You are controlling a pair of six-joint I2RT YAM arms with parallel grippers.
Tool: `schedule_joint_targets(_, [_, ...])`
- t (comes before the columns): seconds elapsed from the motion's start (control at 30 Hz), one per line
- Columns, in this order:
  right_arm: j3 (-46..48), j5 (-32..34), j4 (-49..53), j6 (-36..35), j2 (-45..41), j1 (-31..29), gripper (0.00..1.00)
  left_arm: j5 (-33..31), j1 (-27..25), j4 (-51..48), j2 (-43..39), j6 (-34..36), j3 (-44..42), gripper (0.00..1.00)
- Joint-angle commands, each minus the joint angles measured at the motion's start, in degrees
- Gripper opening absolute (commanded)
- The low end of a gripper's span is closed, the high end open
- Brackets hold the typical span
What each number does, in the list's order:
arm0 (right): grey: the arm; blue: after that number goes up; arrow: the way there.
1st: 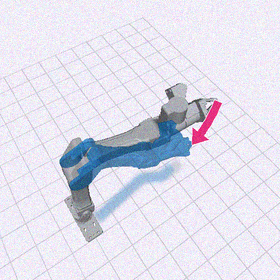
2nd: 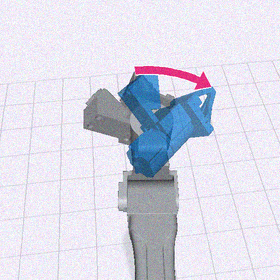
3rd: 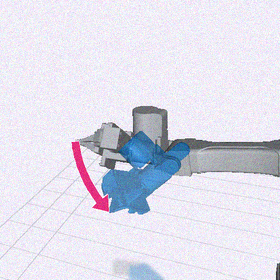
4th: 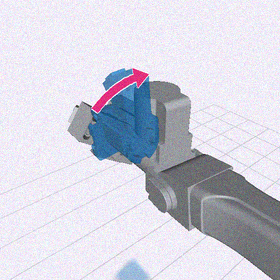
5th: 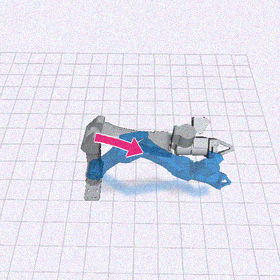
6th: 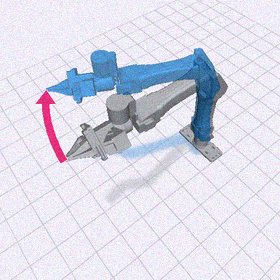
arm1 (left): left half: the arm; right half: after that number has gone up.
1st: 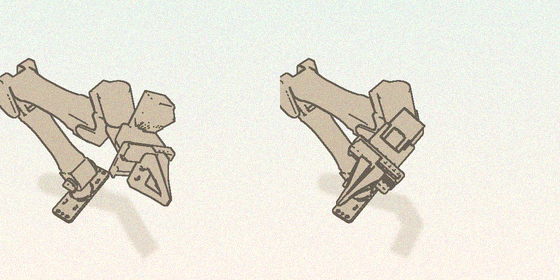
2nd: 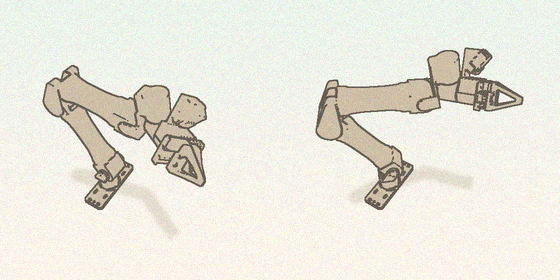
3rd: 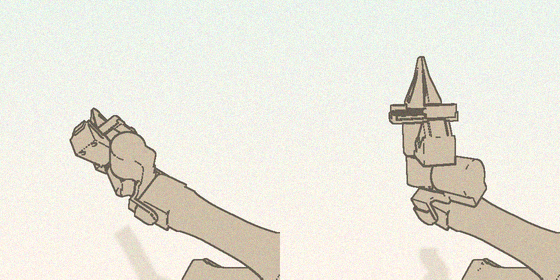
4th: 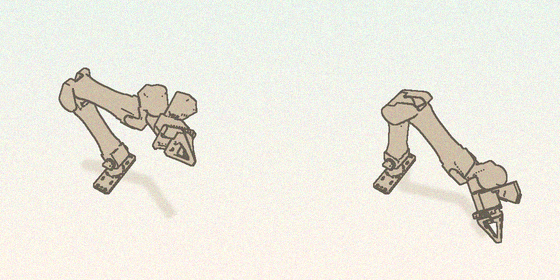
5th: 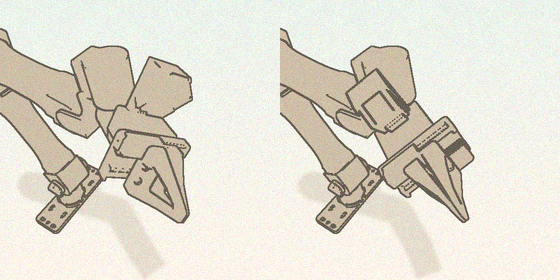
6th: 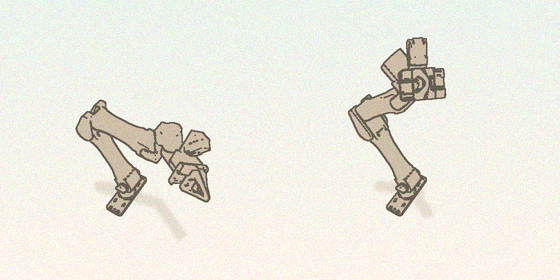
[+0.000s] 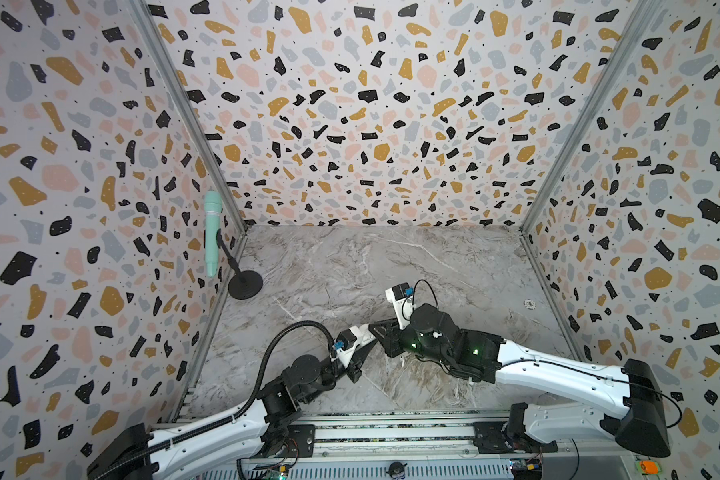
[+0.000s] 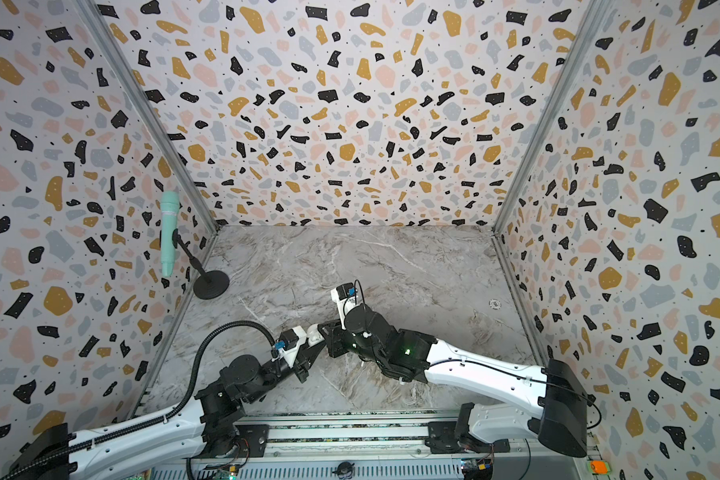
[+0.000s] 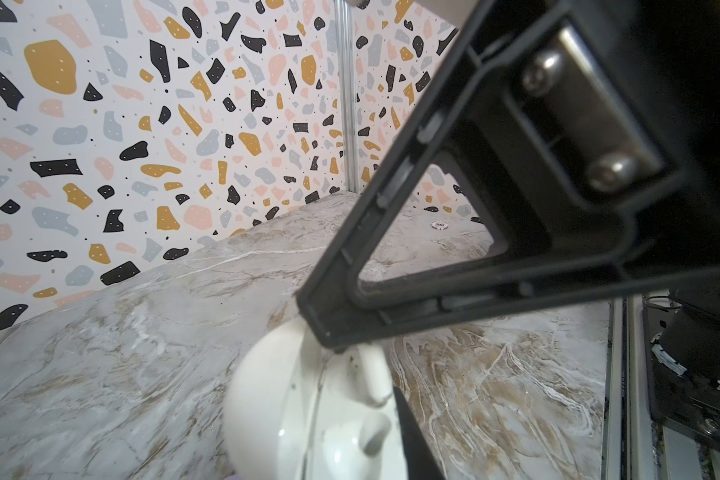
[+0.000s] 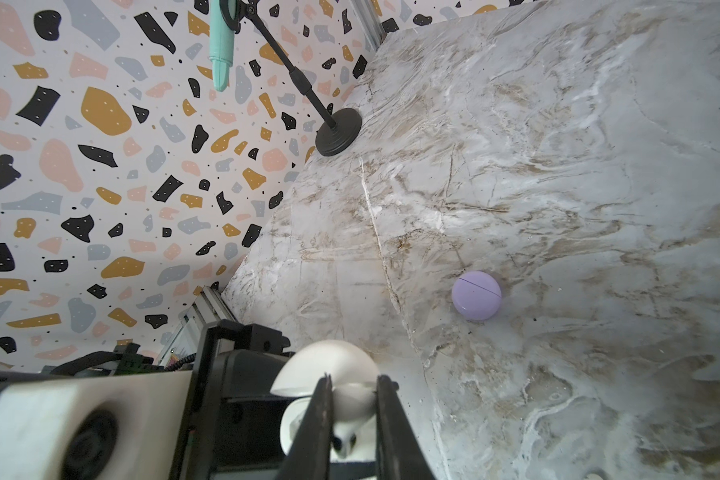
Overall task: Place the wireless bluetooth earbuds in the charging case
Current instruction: 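Lower the earbud with the right gripper into the open white case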
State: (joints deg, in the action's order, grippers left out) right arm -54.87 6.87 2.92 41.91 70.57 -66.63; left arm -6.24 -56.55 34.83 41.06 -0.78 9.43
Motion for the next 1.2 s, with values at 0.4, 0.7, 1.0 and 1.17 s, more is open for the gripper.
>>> schedule_joint_targets(0.4, [-0.4,1.3,-1.4,-0.9,0.1,-1.3,0.06,-0.2,0.3,3.4,-1.3,-0.5,1.0,0.00])
schedule_joint_targets(0.7, [0.5,2.4,-1.4,-2.6,-0.1,-2.3,0.04,-0.6,0.5,3.3,-2.0,-0.5,0.9,0.00])
schedule_joint_targets(1.0, [1.2,4.9,-1.2,-3.1,0.2,-2.3,0.04,0.6,0.5,3.1,-2.0,-0.5,0.9,0.00])
schedule_joint_targets(1.17, [1.1,5.0,-1.7,-3.4,0.7,-2.3,0.04,2.1,0.5,3.2,-2.0,-0.8,0.9,0.00])
